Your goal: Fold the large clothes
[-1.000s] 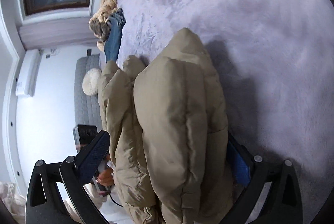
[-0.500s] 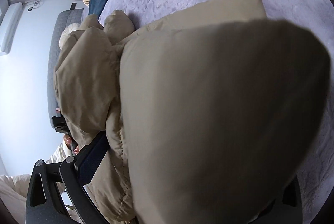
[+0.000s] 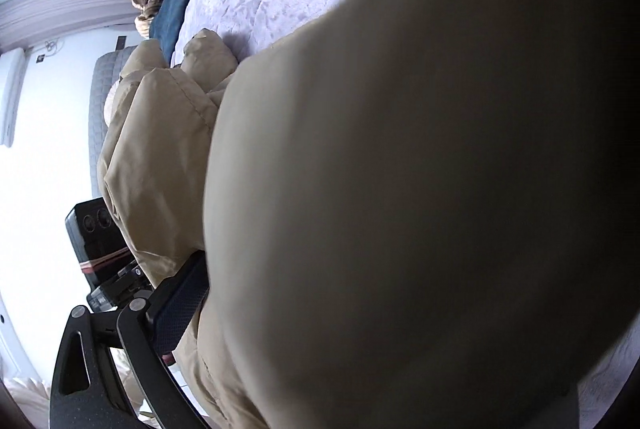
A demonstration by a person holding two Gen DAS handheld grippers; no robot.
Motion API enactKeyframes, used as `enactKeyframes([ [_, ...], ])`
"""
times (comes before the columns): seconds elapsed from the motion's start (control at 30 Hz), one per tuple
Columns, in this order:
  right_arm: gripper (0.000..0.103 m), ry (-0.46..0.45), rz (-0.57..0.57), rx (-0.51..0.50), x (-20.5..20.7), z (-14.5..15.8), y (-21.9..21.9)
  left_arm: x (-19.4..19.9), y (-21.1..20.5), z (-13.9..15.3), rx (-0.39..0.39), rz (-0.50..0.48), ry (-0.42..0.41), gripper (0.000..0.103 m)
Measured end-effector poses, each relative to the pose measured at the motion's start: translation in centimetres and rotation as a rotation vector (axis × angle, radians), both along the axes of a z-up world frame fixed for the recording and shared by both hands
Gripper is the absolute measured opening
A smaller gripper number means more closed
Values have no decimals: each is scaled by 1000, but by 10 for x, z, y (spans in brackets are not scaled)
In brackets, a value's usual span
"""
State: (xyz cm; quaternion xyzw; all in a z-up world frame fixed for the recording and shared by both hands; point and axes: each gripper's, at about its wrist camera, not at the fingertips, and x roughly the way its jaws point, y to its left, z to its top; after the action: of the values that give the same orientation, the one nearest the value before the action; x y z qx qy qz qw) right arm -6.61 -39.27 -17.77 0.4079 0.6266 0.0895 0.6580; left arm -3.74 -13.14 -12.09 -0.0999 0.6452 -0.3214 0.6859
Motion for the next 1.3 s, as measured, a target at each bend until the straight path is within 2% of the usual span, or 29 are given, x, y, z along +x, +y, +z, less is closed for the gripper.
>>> enactKeyframes([
  [0.1,87,2,-4,11,0,4,1,2,-5,5,7,6,-3,94],
  [0.13,83,1,-7,23,0,5,1,-1,-21,8,9,6,-5,92],
  [0.3,72,-17,-18,50,-2,14,2,-6,-27,25,8,-10,-31,91],
  [0.4,72,-37,-18,75,-2,20,6,0,-29,35,5,-17,-46,86],
  [0.7,72,-76,-5,115,4,29,19,8,-15,57,-15,-14,-76,86],
  [0.97,72,-125,25,104,5,52,29,34,29,78,-58,10,-111,86],
  [1.1,72,-151,29,92,9,61,48,56,64,86,-65,8,-139,86],
  [1.3,72,-180,23,77,49,56,104,103,129,94,-47,27,-157,86],
])
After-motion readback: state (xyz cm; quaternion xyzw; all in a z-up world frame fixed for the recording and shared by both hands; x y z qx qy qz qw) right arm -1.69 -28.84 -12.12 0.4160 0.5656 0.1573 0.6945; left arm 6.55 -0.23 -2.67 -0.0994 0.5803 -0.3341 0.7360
